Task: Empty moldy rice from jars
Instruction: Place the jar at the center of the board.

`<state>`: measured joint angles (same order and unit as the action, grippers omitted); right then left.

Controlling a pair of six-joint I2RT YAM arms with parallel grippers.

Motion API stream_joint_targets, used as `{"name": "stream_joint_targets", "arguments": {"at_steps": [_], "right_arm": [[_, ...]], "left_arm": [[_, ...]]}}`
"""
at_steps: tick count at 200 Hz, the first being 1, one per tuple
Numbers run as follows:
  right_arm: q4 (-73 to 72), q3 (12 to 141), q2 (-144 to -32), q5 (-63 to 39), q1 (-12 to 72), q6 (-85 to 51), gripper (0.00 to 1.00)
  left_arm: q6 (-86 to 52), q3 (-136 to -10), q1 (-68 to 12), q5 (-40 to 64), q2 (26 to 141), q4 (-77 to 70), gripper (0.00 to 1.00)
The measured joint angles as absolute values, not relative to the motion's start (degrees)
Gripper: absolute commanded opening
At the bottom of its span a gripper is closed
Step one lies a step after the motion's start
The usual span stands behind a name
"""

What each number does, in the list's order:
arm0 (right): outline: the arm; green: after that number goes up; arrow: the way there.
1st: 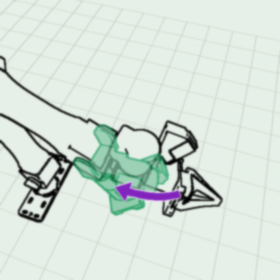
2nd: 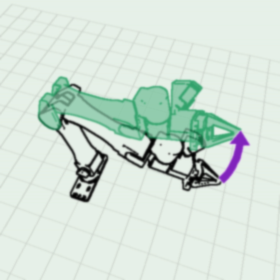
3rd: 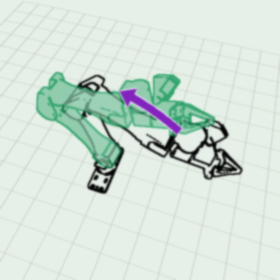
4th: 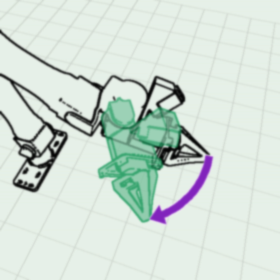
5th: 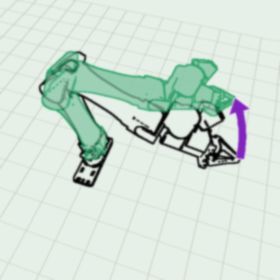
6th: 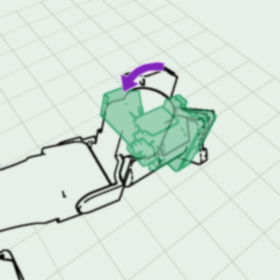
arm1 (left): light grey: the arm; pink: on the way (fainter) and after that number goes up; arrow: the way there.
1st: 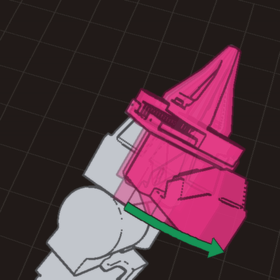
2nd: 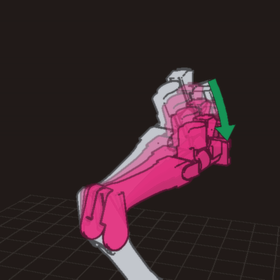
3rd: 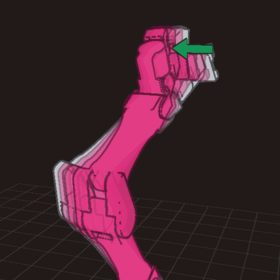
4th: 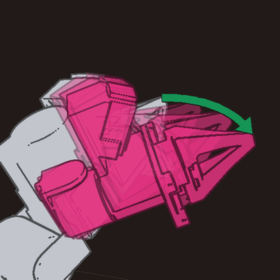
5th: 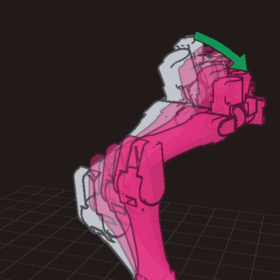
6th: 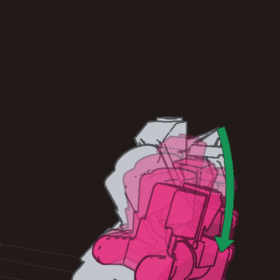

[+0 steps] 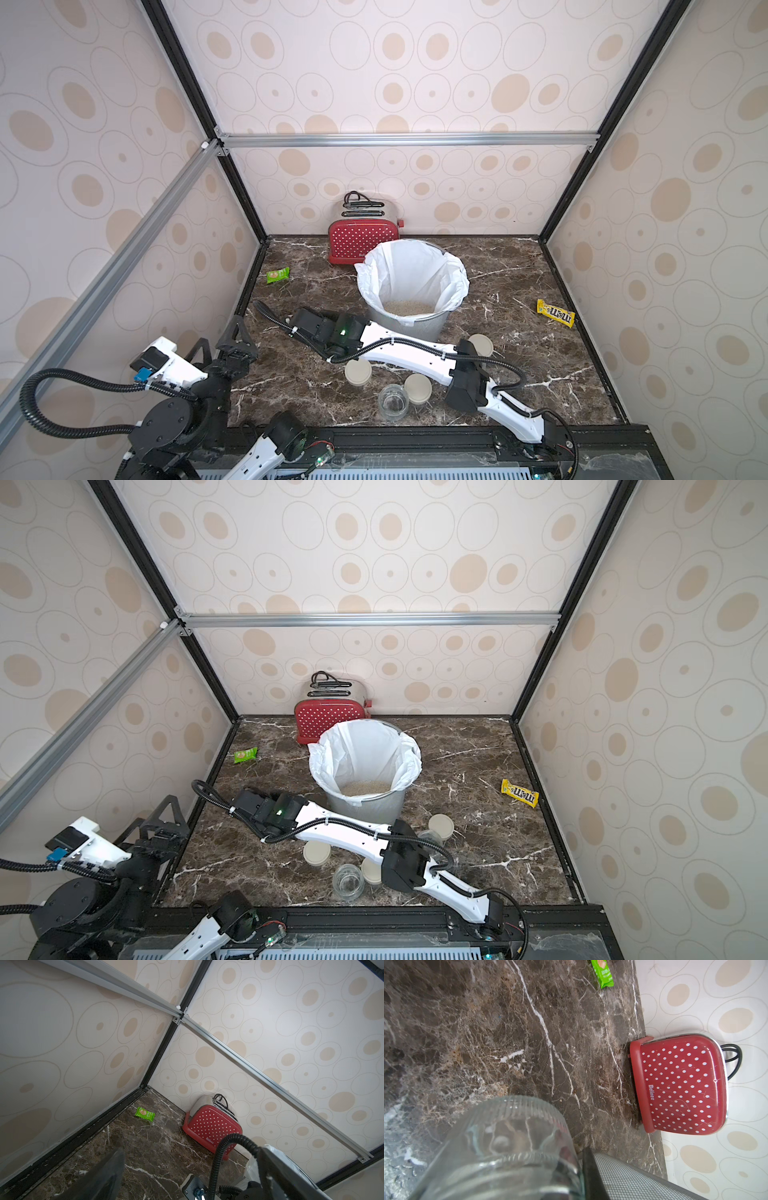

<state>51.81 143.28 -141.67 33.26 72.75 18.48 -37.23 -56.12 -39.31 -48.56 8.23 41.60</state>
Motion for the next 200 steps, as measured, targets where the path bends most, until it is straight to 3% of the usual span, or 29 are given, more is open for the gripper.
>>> {"name": "stream_joint_targets", "arguments": {"at_steps": [200], "right_arm": [[52.29, 141.08, -148.86, 31.53, 67.83, 16.34, 0.0]], "left_arm": [[-37.69, -54.96, -39.31, -48.51, 8.43, 41.67, 0.99]]}}
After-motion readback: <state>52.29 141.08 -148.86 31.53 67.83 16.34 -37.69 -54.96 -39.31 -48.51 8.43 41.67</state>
